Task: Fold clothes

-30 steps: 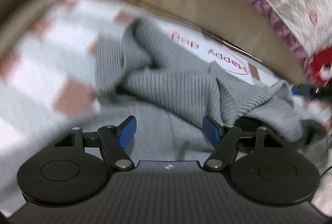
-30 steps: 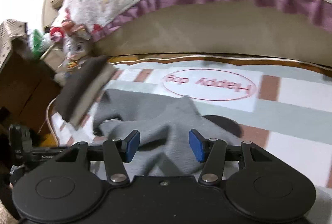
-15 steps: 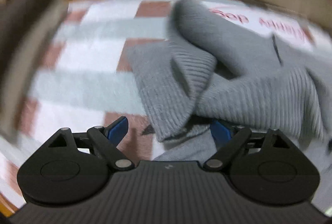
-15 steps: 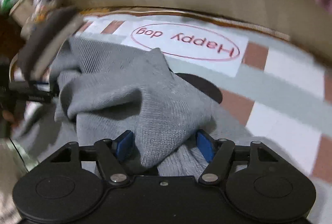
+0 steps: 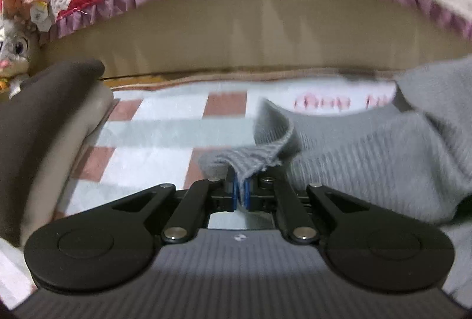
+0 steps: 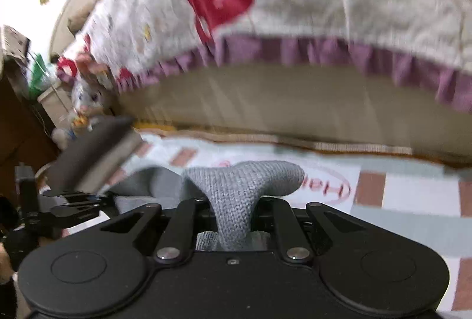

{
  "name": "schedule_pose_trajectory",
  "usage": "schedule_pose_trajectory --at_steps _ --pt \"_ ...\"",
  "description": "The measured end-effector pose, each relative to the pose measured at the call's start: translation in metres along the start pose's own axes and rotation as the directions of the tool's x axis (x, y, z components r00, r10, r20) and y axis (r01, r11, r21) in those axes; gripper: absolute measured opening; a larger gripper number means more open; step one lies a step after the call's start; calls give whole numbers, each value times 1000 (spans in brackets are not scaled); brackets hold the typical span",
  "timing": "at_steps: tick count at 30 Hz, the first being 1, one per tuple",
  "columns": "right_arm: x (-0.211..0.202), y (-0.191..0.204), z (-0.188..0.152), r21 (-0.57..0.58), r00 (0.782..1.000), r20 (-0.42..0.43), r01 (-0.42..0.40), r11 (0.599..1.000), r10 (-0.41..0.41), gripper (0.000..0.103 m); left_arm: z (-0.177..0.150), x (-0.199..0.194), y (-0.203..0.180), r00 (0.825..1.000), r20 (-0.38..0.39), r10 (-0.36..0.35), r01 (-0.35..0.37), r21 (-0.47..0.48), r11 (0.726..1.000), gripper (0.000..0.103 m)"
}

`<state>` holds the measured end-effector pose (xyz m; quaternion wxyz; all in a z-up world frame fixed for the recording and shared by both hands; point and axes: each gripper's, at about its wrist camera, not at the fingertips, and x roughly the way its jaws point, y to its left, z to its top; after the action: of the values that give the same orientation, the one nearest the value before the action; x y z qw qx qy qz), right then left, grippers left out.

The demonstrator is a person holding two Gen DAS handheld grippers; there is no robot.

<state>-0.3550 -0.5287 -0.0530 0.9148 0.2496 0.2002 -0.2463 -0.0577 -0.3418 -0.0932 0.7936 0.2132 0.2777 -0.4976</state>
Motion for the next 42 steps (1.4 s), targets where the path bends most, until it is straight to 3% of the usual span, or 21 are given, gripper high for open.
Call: schedule_pose_trajectory --at_steps 5,13,17,20,23,25,26,27,28,30,32,34,37,42 --pt "-15 -3 3 54 992 94 80 995 -85 14 14 0 -7 998 58 32 -34 19 999 4" --pt "-16 -22 1 86 969 129 200 976 -210 13 6 20 -8 999 20 36 -36 10 999 4" --pt "-25 -15 -3 35 951 171 257 966 -259 13 13 6 -8 995 83 63 -63 0 998 3" --pt "-34 -3 -1 -8 943 217 259 966 -251 13 26 -16 4 984 148 99 -90 -68 994 3" --pt "-49 6 -2 -17 967 190 178 984 -171 14 38 -47 30 969 196 148 -109 -198 974 3" --pt "-48 9 -12 -5 1000 7 30 1000 -30 22 35 -54 50 976 155 152 -103 -282 954 3" --pt "-40 8 -23 17 987 -150 -61 998 63 31 29 -53 59 982 115 147 -103 -318 942 3" --pt "-26 6 -41 64 935 -322 -135 989 148 34 22 -47 65 988 60 144 -115 -343 932 3" --pt "-16 4 -57 90 896 -413 -142 986 166 32 14 -39 68 989 -7 150 -143 -350 926 3" --pt "-4 7 -72 32 865 -494 -80 996 85 33 0 -21 72 979 -126 162 -197 -351 916 3" --pt "-8 10 -65 16 878 -469 -104 994 100 39 -7 -7 75 969 -189 157 -217 -357 909 3" --pt "-21 10 -54 51 894 -404 -189 981 193 42 -7 -1 75 967 -197 165 -226 -348 910 3" --pt "-43 12 -45 68 901 -307 -301 951 306 48 -5 3 73 965 -189 181 -236 -330 914 3" --pt "-54 5 -37 119 922 -196 -316 941 334 48 -2 10 75 965 -179 192 -241 -318 917 3"
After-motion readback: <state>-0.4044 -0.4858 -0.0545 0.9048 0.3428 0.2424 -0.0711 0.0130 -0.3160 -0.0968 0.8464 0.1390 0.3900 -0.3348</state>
